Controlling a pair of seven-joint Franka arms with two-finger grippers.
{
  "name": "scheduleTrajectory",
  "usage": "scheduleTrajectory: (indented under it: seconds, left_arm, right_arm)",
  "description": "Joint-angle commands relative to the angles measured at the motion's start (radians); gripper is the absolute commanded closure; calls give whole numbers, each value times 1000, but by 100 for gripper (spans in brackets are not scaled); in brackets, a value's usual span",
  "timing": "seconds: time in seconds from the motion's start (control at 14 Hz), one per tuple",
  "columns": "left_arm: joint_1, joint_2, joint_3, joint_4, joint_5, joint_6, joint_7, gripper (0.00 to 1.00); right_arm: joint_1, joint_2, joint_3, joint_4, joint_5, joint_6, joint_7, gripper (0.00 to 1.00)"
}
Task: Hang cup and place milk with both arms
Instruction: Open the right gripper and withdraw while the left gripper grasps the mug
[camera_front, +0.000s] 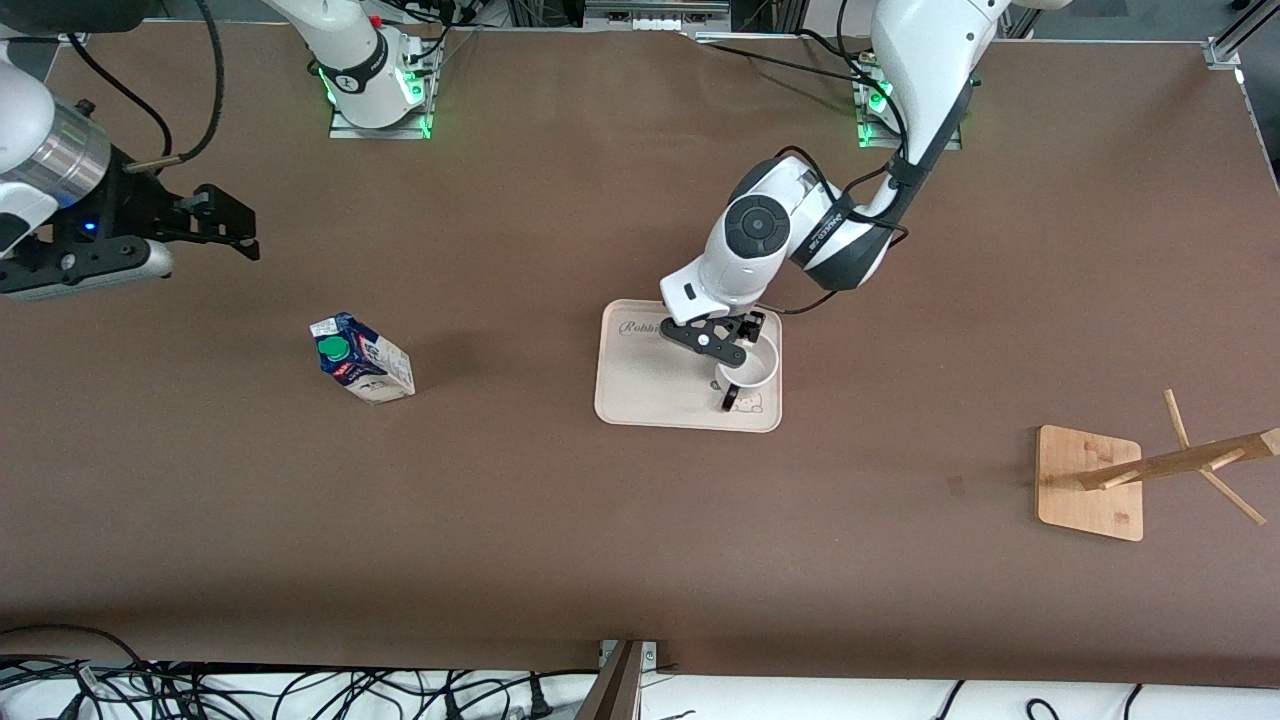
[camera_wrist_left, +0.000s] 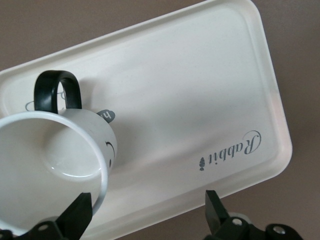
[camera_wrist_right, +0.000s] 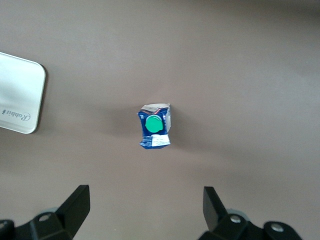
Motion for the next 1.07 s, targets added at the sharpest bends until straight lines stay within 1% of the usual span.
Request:
scheduleTrajectory:
  seconds: [0.0,0.29,0.43,0.79,0.86,1.0]
  left_arm:
    - [10,3,-3,-4,22,12,18,0]
    - [11,15,0,-5,31,15,18,0]
    - [17,15,3,-7,65,13,18,0]
    - [16,18,3,-7,67,13,18,0]
    - [16,21,4,-8,67,12,15,28]
    - [17,23,10,-15,65,10,6,67]
  right_arm:
    - [-10,33,-10,29,47,-6,-16,0]
    - [-10,28,-8,30,57,-6,-19,0]
    - [-10,28,-8,68,57,-5,-22,0]
    - [-3,42,-8,65,54,-9,-19,0]
    - [-7,44,-8,65,55,-12,-19,0]
    - [-4,42,-7,65,54,-12,-19,0]
